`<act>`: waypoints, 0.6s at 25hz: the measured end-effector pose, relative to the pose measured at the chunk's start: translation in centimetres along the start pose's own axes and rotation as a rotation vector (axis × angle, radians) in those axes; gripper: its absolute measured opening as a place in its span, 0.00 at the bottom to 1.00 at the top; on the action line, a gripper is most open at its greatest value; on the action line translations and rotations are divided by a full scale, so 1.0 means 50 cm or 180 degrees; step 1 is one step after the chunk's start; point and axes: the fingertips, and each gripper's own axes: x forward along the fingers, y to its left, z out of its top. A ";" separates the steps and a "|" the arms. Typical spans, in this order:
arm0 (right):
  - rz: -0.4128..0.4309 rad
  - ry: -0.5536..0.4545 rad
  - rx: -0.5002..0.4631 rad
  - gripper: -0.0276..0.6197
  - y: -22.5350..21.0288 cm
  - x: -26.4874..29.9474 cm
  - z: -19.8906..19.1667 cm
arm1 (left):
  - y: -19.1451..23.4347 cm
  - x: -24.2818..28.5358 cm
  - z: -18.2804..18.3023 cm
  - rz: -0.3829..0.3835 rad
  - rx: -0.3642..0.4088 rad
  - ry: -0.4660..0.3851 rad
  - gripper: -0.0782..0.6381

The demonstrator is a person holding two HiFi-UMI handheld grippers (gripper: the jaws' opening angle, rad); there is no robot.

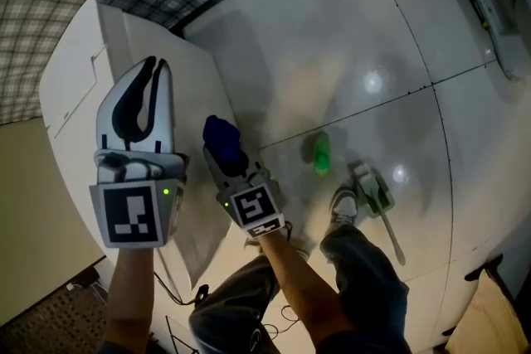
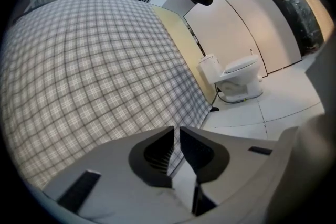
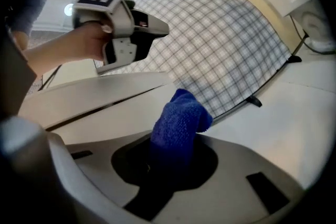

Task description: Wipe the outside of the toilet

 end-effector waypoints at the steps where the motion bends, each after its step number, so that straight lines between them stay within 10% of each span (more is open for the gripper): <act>1: -0.0007 -0.0072 -0.0057 0.16 -0.030 0.035 0.020 | -0.005 0.010 0.003 -0.0055 0.0068 -0.0011 0.18; 5: 0.0122 -0.0133 -0.0307 0.16 -0.124 0.197 0.058 | -0.015 0.064 -0.001 -0.0272 0.0403 0.0003 0.18; 15: 0.0351 0.0247 -0.0458 0.16 -0.206 0.396 -0.055 | -0.045 0.129 -0.051 -0.0521 0.0356 0.0110 0.18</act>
